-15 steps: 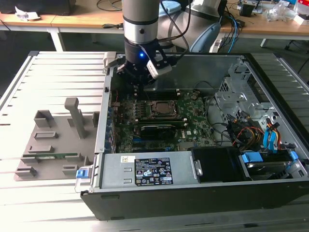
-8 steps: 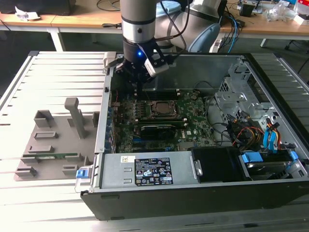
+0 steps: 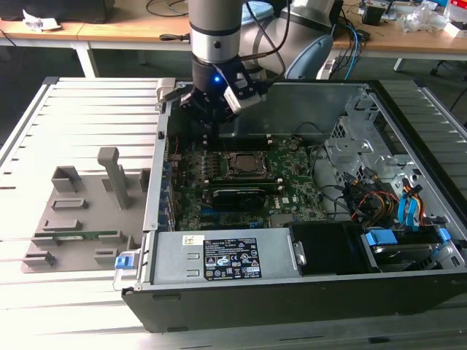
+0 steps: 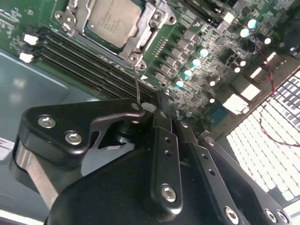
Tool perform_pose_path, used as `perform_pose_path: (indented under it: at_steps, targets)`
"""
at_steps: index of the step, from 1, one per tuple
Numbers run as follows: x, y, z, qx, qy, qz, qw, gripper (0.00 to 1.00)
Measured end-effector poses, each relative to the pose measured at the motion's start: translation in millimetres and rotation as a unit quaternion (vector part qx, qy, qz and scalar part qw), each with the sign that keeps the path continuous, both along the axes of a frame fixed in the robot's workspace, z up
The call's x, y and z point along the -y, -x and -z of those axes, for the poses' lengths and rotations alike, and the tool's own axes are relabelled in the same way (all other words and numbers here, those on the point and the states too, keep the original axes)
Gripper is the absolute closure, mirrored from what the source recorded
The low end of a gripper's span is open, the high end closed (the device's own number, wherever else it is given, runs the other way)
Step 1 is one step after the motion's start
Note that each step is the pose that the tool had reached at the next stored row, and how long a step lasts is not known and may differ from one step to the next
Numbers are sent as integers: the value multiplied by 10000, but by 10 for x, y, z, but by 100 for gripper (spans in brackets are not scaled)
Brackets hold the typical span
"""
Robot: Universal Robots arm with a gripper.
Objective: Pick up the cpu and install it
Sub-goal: 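Install the first cpu locking lever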
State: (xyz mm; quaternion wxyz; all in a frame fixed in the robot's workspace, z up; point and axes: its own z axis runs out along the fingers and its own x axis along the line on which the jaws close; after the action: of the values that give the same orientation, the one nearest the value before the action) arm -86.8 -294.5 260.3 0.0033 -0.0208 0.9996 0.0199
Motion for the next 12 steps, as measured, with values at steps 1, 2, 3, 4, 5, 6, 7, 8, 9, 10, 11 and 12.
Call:
perform_pose_path:
  at_steps: [1, 2, 3, 4, 5, 6, 7, 8, 9, 10, 11, 12]
  targets:
    - [-1, -49, 1, -1, 0, -2, 10000, 89]
    - [-1, -84, 1, -2, 0, -3, 10000, 89]
    - [-1, -98, 2, -2, 0, -3, 10000, 89]
    - [-1, -110, 2, -2, 0, -3, 10000, 89]
    - [-1, -130, 2, -2, 0, -4, 10000, 89]
    - [-1, -147, 5, -2, -1, -4, 10000, 89]
    - [-2, -166, 7, -3, 0, -4, 10000, 89]
    - [-1, -188, 8, -3, 1, -5, 10000, 89]
    - [-2, -211, 9, -3, 2, -5, 10000, 89]
    - [-2, -236, 10, -4, 3, -4, 10000, 89]
    - [-2, -259, 14, -5, 3, -5, 10000, 89]
    - [-2, -277, 16, -6, 3, -5, 10000, 89]
